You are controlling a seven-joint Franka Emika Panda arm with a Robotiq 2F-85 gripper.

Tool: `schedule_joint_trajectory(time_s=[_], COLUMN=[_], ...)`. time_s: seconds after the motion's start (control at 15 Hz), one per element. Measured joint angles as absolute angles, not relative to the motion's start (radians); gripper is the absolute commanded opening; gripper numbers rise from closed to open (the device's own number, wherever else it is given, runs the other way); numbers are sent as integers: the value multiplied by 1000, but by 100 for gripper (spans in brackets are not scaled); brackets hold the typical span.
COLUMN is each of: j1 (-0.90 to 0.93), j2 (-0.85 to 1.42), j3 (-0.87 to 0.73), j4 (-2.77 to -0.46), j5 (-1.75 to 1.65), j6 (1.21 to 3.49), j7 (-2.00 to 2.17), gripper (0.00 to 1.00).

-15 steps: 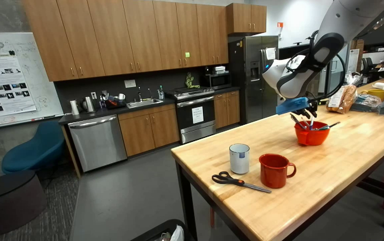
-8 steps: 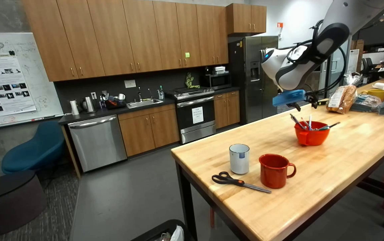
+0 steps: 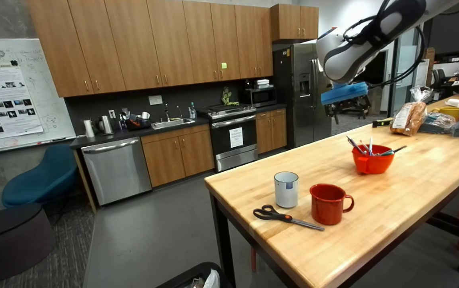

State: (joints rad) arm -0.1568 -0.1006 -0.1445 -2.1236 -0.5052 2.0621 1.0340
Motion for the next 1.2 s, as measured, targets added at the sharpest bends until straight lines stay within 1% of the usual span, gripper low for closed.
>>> schedule_joint_trajectory(time_s=[0.27, 0.6, 1.2], j1=[-153, -137, -88], j2=[-131, -153, -168], j3=[-131, -108, -83], j4=[-2101, -2076, -2043], j5=[-364, -237, -114], j6=[2031, 1925, 1761], j7=[766, 483, 76], gripper=[100, 100, 100])
